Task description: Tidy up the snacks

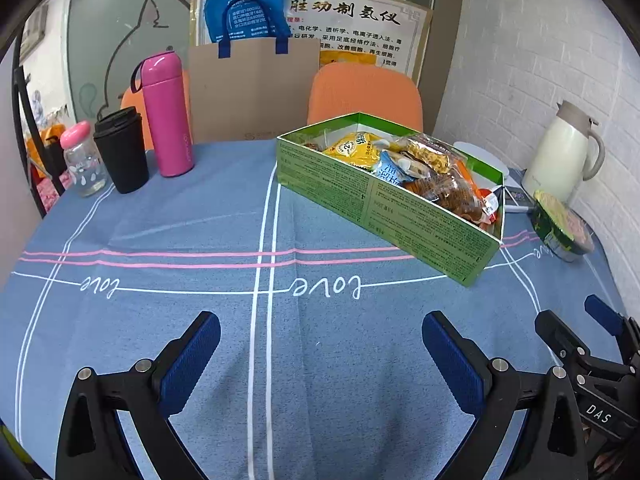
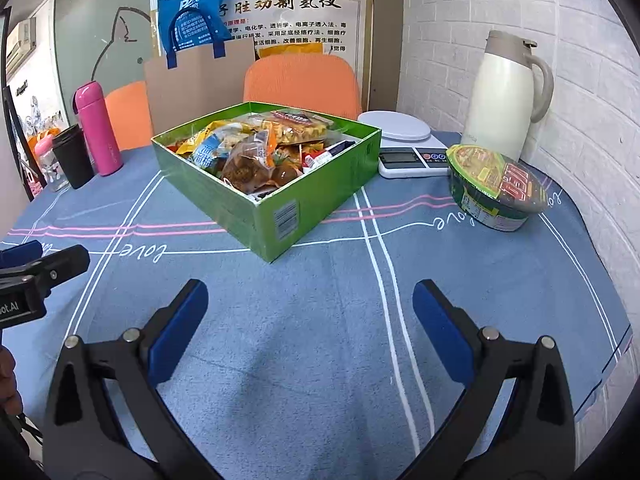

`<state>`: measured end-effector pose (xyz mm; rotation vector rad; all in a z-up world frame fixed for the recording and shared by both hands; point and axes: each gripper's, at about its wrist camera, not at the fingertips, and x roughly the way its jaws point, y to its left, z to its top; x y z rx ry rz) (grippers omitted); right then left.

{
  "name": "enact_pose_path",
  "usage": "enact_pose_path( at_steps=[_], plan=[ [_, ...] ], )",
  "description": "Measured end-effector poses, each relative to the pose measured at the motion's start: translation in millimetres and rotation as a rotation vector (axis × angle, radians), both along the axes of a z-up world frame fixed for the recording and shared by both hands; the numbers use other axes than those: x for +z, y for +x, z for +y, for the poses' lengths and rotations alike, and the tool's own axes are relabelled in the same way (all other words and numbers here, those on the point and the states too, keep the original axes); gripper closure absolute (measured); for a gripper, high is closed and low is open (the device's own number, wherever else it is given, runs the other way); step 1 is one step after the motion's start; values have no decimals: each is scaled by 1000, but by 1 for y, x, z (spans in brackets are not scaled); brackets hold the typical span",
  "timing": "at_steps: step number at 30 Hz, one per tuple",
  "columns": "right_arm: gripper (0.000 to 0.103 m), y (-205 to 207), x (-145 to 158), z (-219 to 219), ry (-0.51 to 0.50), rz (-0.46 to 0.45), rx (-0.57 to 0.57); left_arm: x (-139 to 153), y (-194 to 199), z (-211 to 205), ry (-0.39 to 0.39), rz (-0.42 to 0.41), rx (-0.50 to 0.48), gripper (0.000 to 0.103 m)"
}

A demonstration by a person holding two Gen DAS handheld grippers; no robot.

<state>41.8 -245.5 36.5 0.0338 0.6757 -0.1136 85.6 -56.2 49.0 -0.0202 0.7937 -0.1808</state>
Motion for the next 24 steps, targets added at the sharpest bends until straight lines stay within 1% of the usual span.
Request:
enact_pose_path(
  at_steps=[2,6,10,24],
  plan=[
    [1,1,0,2,-5,2,5,0,-2,-2,19,-7,-1,0],
    [1,4,-1,4,-3,1,14,-2,-3,-5,18,-7,-19,0],
    [1,6,-3,4,-5,7,16,-1,-5,-8,37,-24,-28,0],
    [1,12,-3,1,-5,15,9,7,-6,-4,38,-53,-21,0]
  ],
)
